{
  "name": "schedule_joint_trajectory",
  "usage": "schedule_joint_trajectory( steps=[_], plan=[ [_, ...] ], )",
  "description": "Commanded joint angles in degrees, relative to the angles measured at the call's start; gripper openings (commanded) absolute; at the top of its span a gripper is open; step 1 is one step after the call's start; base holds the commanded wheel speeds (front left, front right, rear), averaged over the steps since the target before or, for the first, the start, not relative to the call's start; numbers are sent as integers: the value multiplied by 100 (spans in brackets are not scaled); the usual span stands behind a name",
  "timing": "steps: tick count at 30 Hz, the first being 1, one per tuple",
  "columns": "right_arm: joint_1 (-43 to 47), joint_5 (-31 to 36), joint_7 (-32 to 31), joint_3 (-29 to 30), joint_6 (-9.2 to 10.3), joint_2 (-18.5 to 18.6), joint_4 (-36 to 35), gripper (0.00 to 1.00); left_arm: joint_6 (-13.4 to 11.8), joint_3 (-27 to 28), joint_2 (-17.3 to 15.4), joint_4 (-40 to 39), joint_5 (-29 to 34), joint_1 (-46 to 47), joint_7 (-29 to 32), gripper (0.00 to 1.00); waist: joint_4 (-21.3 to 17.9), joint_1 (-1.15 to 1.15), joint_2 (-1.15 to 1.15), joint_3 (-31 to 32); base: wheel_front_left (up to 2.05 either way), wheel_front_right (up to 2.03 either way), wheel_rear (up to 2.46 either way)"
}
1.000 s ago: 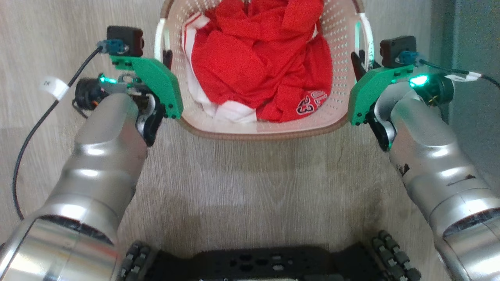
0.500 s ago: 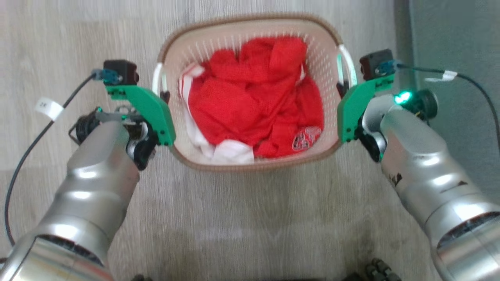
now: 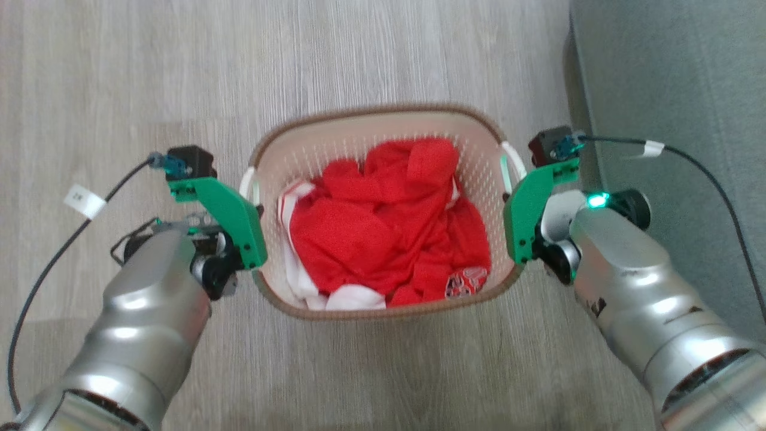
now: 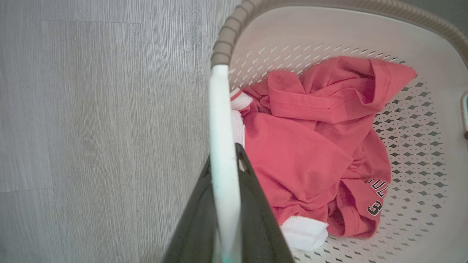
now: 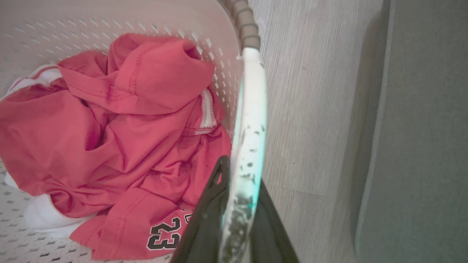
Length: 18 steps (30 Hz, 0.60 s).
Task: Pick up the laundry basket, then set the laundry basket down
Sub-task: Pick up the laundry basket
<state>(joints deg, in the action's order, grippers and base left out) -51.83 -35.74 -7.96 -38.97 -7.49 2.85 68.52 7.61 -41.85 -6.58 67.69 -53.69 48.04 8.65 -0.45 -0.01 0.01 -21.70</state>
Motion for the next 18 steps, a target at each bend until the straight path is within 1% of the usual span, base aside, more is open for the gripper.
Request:
schedule_joint_trajectory(
  steps=[1, 8, 9, 18],
  plan=[
    [177, -57, -70, -101, 0, 3, -69, 0, -12, 109, -380, -18, -58, 81, 27, 0, -4, 1, -1, 268, 0, 0, 0],
    [346, -344, -421, -327, 0, 7, -12, 0, -12, -43, -427, 16, -300, -99, 388, 0, 2, 1, -1, 815, 0, 0, 0],
    [346, -344, -421, -327, 0, 7, -12, 0, -12, -43, -427, 16, -300, -99, 388, 0, 2, 1, -1, 815, 0, 0, 0],
    [575, -659, -671, -557, 0, 43, 8, 0, -12, -192, -453, 118, -484, -338, 544, 0, 3, 1, -1, 1477, 0, 0, 0]
  ],
)
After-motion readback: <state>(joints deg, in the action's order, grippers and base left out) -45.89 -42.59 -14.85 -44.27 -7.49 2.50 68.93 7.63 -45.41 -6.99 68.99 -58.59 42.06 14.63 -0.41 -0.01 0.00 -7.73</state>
